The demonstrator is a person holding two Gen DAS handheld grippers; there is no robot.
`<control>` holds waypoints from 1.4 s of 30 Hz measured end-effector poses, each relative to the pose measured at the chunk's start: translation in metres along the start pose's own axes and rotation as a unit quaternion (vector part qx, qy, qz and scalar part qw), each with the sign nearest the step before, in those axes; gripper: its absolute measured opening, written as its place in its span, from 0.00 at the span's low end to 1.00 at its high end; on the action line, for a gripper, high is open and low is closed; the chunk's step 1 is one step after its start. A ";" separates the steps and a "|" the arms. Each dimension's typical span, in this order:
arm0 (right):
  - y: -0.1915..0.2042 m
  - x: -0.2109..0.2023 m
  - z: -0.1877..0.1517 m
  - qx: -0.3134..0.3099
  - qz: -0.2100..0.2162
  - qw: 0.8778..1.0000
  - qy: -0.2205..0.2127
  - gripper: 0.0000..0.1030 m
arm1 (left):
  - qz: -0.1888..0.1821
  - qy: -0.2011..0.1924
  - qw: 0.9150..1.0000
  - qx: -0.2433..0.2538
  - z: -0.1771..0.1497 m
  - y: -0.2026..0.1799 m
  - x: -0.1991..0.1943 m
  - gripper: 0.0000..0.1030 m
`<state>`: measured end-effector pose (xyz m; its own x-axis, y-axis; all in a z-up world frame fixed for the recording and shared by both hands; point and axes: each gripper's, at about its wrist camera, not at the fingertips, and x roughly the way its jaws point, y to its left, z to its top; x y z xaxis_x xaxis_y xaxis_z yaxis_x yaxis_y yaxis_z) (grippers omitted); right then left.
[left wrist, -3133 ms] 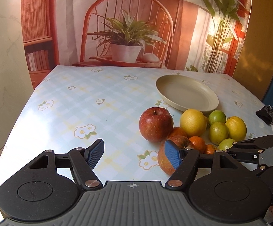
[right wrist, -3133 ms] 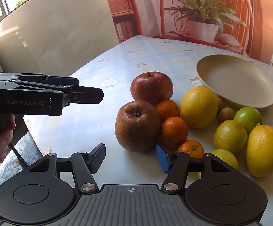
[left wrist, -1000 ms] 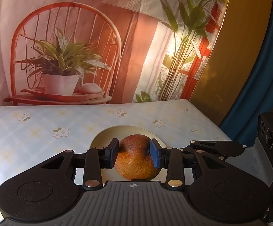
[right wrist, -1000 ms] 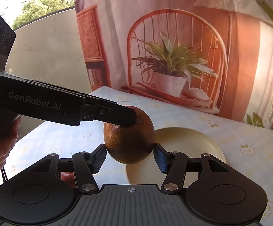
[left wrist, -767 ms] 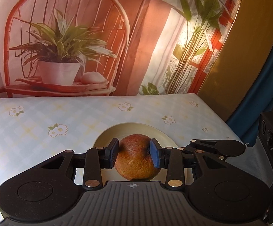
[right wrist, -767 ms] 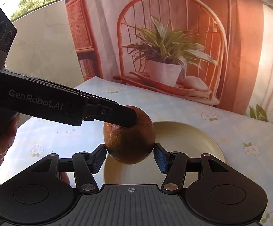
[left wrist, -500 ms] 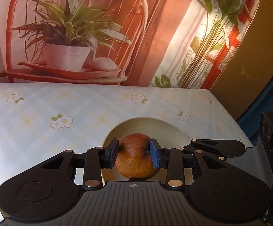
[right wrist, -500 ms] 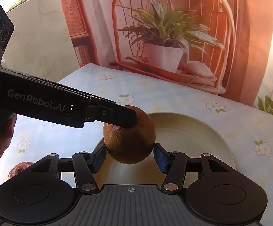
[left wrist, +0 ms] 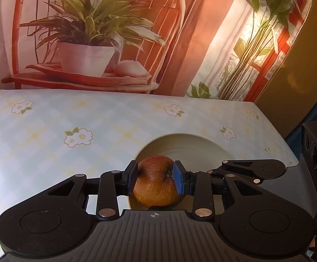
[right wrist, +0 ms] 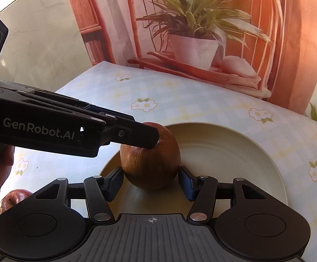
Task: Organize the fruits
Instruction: 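Carry the brown apple onto the cream plate and open both tools, then withdraw both tools from the plate back toward the fruit cluster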
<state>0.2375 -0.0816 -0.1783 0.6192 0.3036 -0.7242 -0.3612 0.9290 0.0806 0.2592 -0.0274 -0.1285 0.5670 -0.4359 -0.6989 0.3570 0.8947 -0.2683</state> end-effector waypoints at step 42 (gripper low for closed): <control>0.020 -0.149 -0.135 0.096 -0.121 0.976 -0.155 0.51 | 0.157 -0.091 0.983 -0.001 -0.104 -0.031 -0.145 0.50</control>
<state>0.0437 -0.1370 -0.1608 0.8622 0.0923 -0.4981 -0.0600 0.9949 0.0805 0.0884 0.0181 -0.0876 0.7723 -0.1474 -0.6179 0.1419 0.9882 -0.0584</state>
